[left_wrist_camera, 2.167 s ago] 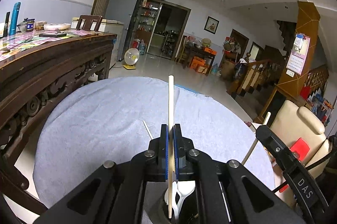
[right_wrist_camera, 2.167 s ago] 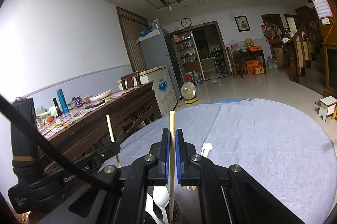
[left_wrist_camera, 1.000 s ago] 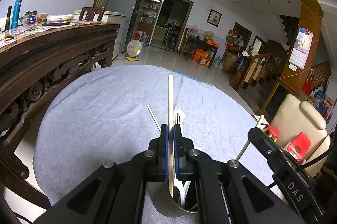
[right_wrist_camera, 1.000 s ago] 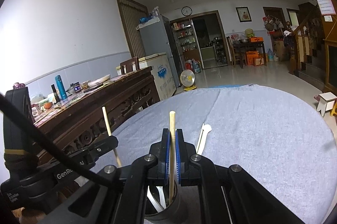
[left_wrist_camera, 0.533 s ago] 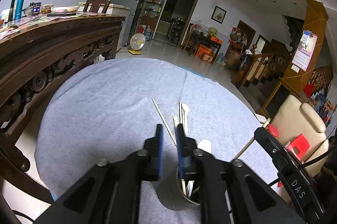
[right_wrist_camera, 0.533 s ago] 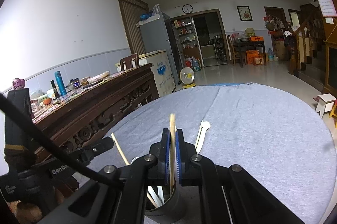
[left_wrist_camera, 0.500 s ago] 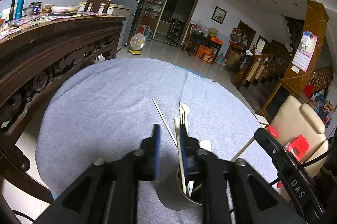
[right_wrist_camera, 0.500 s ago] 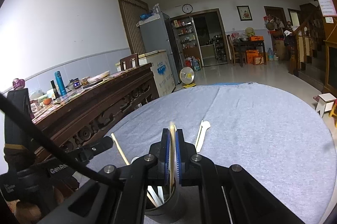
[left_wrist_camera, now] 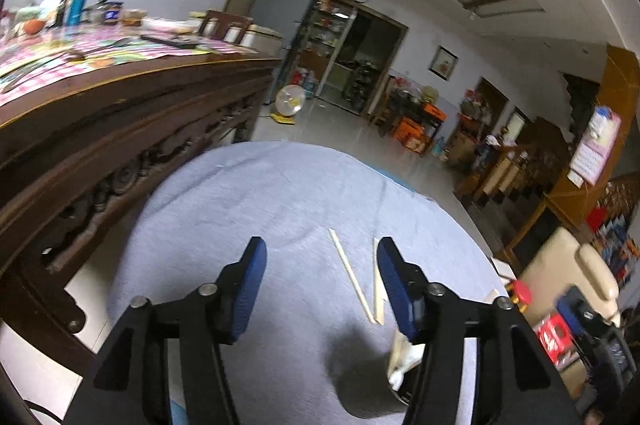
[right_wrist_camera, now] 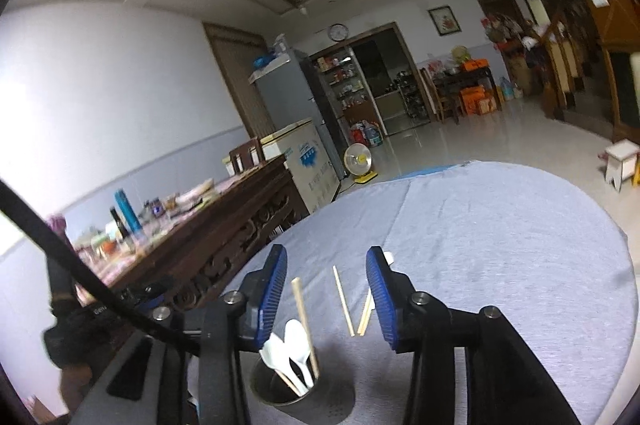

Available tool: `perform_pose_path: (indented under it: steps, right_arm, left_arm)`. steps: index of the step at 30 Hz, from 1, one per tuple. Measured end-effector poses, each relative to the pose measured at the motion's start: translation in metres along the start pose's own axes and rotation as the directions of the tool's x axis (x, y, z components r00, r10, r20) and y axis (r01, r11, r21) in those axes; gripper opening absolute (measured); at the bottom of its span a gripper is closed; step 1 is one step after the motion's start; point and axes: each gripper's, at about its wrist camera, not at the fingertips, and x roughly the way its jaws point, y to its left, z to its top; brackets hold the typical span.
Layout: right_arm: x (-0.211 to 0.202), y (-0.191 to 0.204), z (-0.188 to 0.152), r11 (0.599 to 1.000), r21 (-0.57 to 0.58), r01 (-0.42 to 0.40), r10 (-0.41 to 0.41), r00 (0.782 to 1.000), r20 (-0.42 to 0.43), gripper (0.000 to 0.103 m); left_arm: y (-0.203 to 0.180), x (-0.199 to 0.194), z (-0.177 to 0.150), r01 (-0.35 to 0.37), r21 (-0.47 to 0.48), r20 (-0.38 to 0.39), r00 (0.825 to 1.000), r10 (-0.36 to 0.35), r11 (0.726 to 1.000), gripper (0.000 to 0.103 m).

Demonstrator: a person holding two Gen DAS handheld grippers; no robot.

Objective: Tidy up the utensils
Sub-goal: 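Move both grippers back over the remaining spoon and chopsticks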

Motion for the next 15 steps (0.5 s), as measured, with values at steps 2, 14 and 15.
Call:
perform_pose_path:
  steps: [2,14,15]
  right_arm:
    - [-0.007,-0.022,0.011,0.998,0.054,0.016,-0.015,1.0,-0.027,0.055]
    - [0.036,-0.143,-0.002,0.957,0.203,0.208,-0.099,0.89,-0.446,0.055]
    - [0.042,-0.146,-0.003,0.958,0.198,0.208,-0.094,0.879,-0.467,0.055]
  left_arm:
    - [0.014,0.005,0.007,-0.028,-0.021,-0.024,0.999,0.028,0.999,0.062]
    - [0.074,0.095,-0.001,-0.193,-0.05,-0.404,0.901,0.157,0.98,0.066]
    - [0.074,0.103,-0.004,-0.201,-0.039,-0.433,0.886,0.165,0.979,0.066]
